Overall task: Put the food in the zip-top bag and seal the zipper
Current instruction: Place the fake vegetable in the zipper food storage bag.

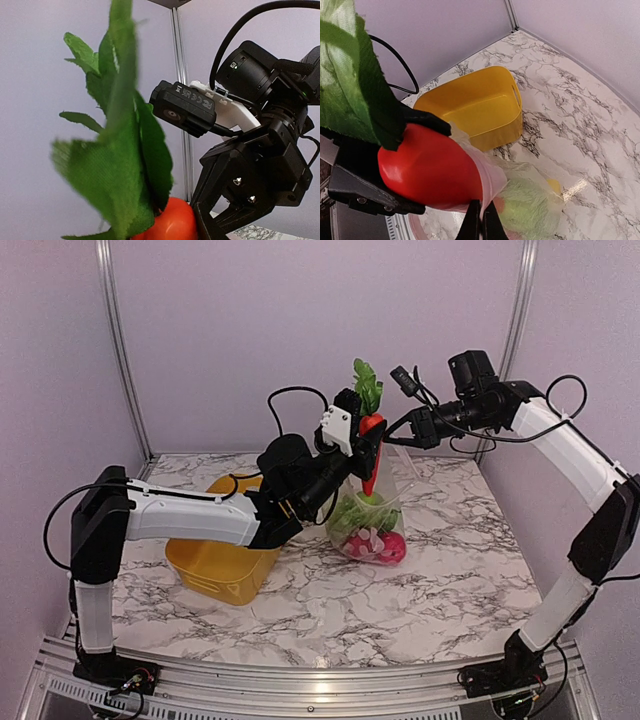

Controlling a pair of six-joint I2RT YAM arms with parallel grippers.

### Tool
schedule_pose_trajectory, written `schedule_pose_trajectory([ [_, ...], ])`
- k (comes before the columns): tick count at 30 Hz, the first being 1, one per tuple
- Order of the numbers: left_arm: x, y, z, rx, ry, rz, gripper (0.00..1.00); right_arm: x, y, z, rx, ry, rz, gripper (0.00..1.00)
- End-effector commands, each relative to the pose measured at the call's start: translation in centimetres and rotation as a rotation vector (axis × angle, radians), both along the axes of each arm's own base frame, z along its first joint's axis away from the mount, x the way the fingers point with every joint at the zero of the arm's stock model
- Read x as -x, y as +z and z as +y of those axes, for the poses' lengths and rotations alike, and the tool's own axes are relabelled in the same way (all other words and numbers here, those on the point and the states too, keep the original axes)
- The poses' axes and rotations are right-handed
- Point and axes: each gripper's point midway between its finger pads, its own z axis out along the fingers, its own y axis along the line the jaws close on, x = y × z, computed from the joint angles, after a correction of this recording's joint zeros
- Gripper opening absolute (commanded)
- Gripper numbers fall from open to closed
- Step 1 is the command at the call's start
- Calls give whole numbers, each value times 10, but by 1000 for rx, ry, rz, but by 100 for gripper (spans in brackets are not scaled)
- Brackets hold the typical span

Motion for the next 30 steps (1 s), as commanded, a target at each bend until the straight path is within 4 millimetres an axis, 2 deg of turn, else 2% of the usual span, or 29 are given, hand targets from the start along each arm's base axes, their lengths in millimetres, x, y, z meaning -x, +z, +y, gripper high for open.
schedule_pose_trajectory([
  [1,-10,-5,13,36,146,-103,0,21,29,6,-74,79,-32,0],
  [3,-14,-15,14,41,189,-124,0,24,31,7,-84,95,-27,0],
  [8,-26,-53,18,20,310,-133,0,25,33,6,-90,105,-30,0],
  [13,-27,-88,16,-31,338,-112,0,10,20,-1,-81,78,0,0],
  [14,-26,-91,14,-39,336,-108,3,7,17,-2,-76,70,6,0],
  [15,-25,-93,14,-44,333,-102,15,2,13,-3,-69,60,13,0],
  [17,-24,-90,15,-33,335,-88,41,-4,5,-5,-50,42,16,0],
  [19,-23,-82,15,-32,316,-75,53,-8,1,-6,-38,31,19,0],
  [30,11,-21,16,-61,124,-15,80,-17,-4,-6,-38,12,26,0],
])
